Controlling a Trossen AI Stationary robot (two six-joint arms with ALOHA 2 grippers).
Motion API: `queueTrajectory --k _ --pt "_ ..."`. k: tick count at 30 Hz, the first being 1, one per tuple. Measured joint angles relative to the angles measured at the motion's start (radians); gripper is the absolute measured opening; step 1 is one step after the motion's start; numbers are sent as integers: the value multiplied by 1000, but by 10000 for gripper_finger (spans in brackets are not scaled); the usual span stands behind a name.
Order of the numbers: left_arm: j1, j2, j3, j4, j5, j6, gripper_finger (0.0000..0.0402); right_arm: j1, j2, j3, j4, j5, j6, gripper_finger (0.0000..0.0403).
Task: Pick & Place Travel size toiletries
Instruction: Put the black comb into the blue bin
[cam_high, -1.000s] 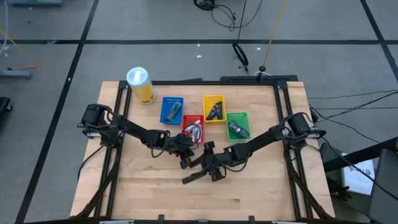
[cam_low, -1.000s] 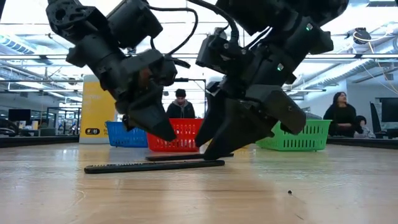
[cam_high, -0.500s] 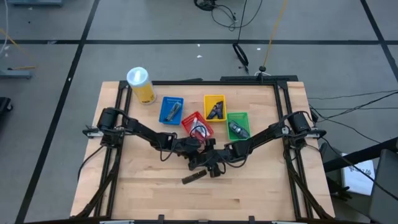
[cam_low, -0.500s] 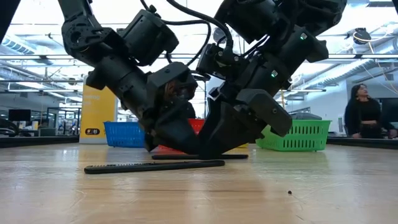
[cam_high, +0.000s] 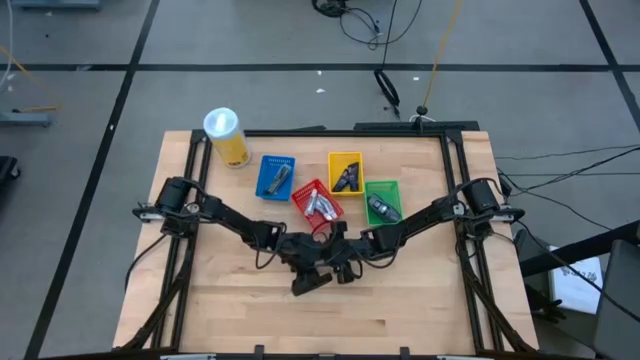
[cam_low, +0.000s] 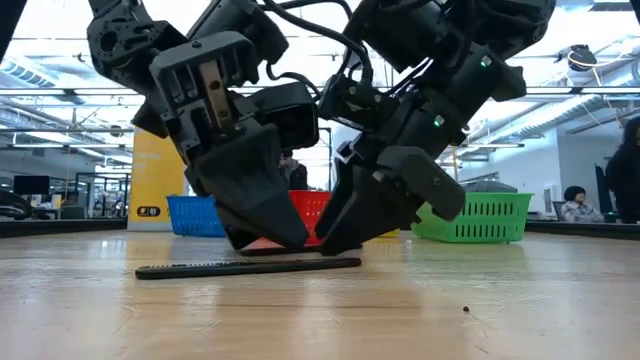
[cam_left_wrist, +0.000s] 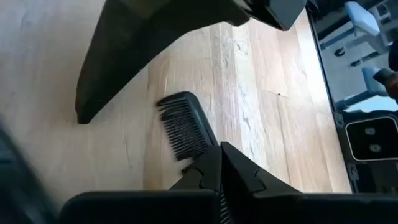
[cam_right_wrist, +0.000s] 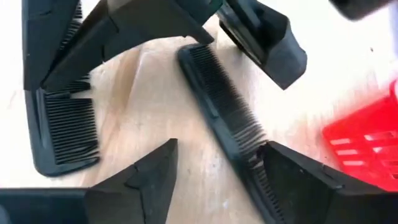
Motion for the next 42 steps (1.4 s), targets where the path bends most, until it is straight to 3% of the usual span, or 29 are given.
queueTrajectory --k 3,10,14,18,24,29,35,42 --pt "-8 0 0 2 -7 5 2 0 0 0 -14 -19 27 192" --pt "-12 -30 -1 -11 -7 9 3 -14 -1 2 -47 -180 76 86" --pt "-13 -99 -8 -92 -22 -3 4 4 -1 2 -49 -222 76 34" --pt "-11 -190 -4 -191 -86 3 1 23 -1 2 -48 -349 71 4" --pt "-4 -233 -3 -326 -252 -21 34 62 2 1 0 -330 33 37" --pt "15 -215 -3 -347 -251 -66 116 84 4 -1 41 -235 -12 86" --pt "15 -192 -3 -315 -225 -126 227 89 4 -1 65 -138 -50 172" --pt "15 -167 0 -289 -207 -131 286 88 -5 -1 90 -128 -91 263"
